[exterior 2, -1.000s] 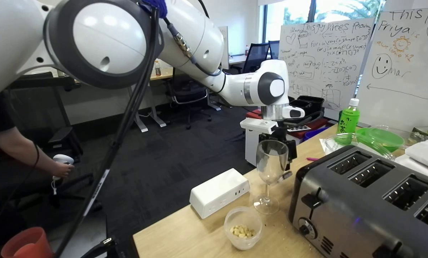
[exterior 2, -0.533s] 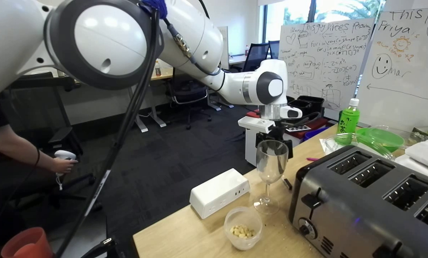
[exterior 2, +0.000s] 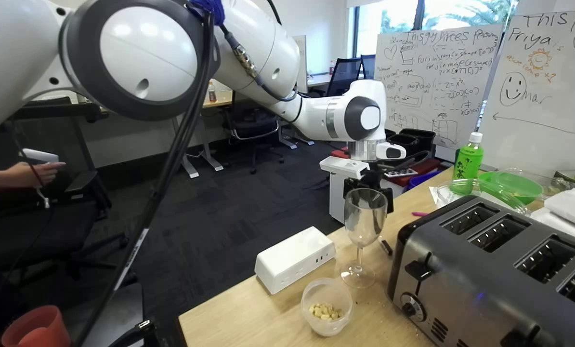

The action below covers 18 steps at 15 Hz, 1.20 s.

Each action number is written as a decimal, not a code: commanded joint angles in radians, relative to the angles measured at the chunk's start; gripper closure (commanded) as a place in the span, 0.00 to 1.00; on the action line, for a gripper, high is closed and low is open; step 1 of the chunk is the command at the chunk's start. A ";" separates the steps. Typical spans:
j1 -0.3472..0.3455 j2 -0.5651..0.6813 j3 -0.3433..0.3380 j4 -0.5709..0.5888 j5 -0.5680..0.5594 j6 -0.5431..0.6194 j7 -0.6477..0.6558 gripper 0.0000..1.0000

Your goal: Pick the black and white object on the table and put it next to the bread toaster

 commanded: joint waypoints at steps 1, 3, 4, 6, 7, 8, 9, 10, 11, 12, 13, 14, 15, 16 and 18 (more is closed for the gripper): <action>0.000 0.004 0.002 0.007 -0.001 -0.004 0.001 0.00; 0.000 0.004 0.002 0.007 -0.001 -0.005 0.001 0.00; 0.000 0.004 0.002 0.007 -0.001 -0.005 0.001 0.00; 0.008 -0.050 0.006 -0.068 -0.003 0.063 0.016 0.00; 0.011 -0.064 0.008 -0.086 -0.001 0.088 0.019 0.00; 0.012 -0.091 0.017 -0.121 0.006 0.126 0.016 0.00; 0.019 -0.118 0.018 -0.156 0.003 0.167 0.022 0.00; 0.025 -0.147 0.018 -0.195 -0.001 0.208 0.031 0.00; 0.029 -0.181 0.018 -0.241 -0.003 0.245 0.036 0.00; 0.031 -0.217 0.018 -0.291 -0.004 0.277 0.040 0.00; 0.032 -0.250 0.018 -0.336 -0.002 0.300 0.047 0.00; 0.033 -0.284 0.016 -0.384 -0.006 0.327 0.049 0.00; 0.030 -0.318 0.018 -0.433 -0.005 0.351 0.048 0.00; 0.030 -0.355 0.016 -0.489 -0.012 0.383 0.048 0.00; 0.026 -0.427 0.020 -0.599 -0.017 0.446 0.035 0.00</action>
